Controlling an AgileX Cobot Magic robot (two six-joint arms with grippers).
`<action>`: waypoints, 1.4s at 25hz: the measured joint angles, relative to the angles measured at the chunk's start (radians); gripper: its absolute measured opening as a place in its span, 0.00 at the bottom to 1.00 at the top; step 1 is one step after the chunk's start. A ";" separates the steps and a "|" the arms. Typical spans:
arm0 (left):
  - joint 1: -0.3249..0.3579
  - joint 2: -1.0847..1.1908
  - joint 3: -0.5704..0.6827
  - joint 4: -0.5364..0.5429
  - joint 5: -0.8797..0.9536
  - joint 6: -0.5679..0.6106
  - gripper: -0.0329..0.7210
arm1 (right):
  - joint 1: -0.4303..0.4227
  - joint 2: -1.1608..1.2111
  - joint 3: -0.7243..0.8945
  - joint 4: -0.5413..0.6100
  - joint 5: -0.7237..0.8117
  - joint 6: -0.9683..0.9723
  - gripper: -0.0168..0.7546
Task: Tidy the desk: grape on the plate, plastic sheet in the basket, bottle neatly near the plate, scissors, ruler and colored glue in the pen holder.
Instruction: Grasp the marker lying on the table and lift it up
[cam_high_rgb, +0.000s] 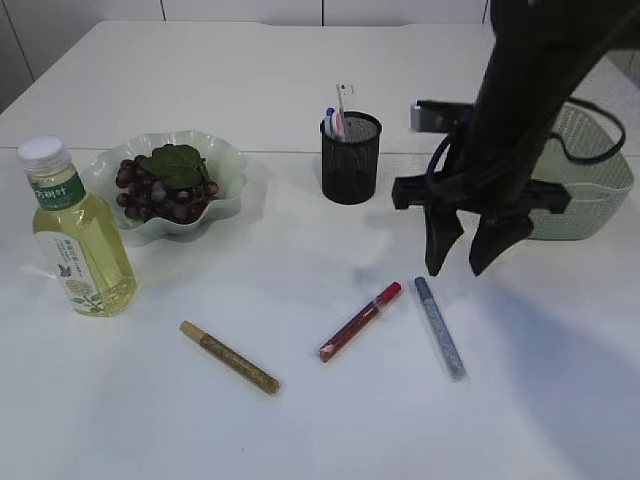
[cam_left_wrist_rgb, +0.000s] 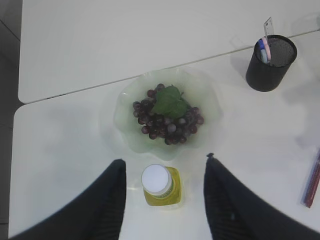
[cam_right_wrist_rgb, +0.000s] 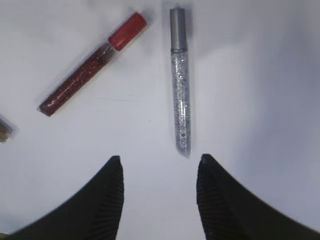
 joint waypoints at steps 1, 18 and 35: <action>0.000 0.000 0.000 -0.002 0.000 0.000 0.54 | 0.000 0.026 0.000 0.016 -0.002 0.000 0.52; 0.000 0.000 0.000 -0.045 0.000 0.000 0.54 | 0.000 0.260 -0.166 0.013 -0.016 0.011 0.52; 0.000 0.000 0.000 -0.045 0.000 0.000 0.54 | 0.000 0.300 -0.152 -0.022 -0.016 0.009 0.52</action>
